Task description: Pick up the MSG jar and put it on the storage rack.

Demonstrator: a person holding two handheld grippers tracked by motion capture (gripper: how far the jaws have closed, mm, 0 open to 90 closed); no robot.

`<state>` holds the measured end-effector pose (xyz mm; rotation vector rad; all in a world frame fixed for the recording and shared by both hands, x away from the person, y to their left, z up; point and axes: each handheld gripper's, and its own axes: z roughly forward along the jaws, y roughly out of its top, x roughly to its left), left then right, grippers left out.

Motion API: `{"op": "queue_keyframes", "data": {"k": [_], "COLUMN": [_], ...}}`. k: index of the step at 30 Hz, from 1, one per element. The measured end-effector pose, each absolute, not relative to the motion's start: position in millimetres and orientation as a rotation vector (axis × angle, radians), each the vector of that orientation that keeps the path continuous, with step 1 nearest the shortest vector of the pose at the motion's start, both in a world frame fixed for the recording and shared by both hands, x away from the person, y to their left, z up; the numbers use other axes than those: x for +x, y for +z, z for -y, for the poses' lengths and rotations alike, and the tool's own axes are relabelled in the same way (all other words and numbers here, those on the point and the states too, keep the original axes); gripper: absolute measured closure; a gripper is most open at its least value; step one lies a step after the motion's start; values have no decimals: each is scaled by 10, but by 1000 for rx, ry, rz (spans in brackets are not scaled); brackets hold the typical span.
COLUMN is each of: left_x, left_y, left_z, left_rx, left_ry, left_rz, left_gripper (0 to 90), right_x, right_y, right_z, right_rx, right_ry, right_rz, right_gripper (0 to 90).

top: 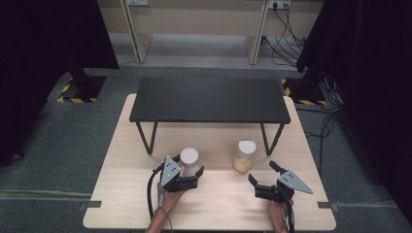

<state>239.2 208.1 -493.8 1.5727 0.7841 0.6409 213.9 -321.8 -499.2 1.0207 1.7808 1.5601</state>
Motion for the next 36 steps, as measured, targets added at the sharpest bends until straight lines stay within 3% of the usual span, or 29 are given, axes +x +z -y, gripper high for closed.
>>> {"op": "queue_keyframes", "data": {"k": [5,20,36], "left_x": [2423,2465,2473], "left_y": [-4935,-4968,-4934], "left_z": [-2078,-2132,-2186], "left_rx": [1584,1590,1581], "left_ry": [649,641,619], "left_rz": [-790,-789,-797], "left_gripper": [157,333,345], "right_x": [2141,2139,2139], "right_y": [-4988,-4989,-4987], "right_z": [3217,3217,3216], "right_rx": [1019,1021,1020], "right_ry": [1557,1557,1554], "right_rz": [-1785,-1783,-1784], "right_gripper": [4,4,4]}}
